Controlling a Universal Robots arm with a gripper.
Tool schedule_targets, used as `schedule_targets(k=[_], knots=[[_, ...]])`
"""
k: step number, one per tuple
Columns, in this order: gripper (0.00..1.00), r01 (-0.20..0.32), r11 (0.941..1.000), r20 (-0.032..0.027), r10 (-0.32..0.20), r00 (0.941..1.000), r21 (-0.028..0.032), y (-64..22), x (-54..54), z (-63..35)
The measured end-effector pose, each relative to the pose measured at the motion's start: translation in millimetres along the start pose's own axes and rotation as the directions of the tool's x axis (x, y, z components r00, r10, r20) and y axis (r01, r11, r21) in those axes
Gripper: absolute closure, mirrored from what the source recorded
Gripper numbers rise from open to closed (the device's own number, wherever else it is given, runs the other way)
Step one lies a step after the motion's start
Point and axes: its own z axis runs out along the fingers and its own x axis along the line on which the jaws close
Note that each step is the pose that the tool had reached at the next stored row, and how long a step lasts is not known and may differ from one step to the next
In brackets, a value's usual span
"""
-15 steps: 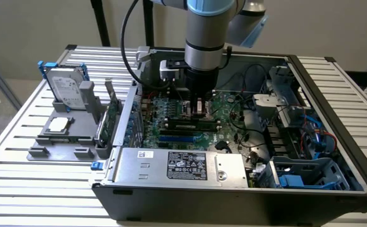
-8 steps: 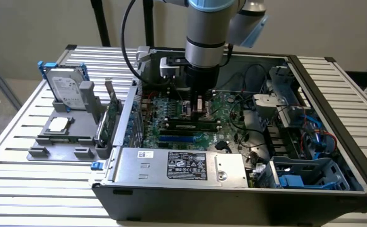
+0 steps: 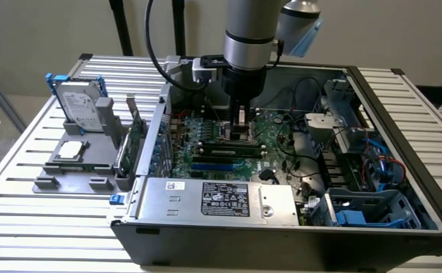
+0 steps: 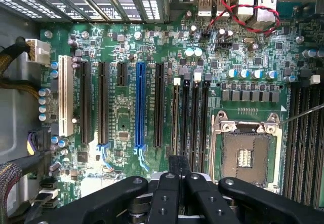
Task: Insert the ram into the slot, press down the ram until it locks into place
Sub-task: 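Press down the ram until it locks into place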
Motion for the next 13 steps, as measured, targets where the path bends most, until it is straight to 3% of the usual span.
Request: schedule_targets(k=[13], knots=[[0.89,0.0,1.0,0.0011,0.0,1.0,-0.0001,0.0,0.1,-1.3]])
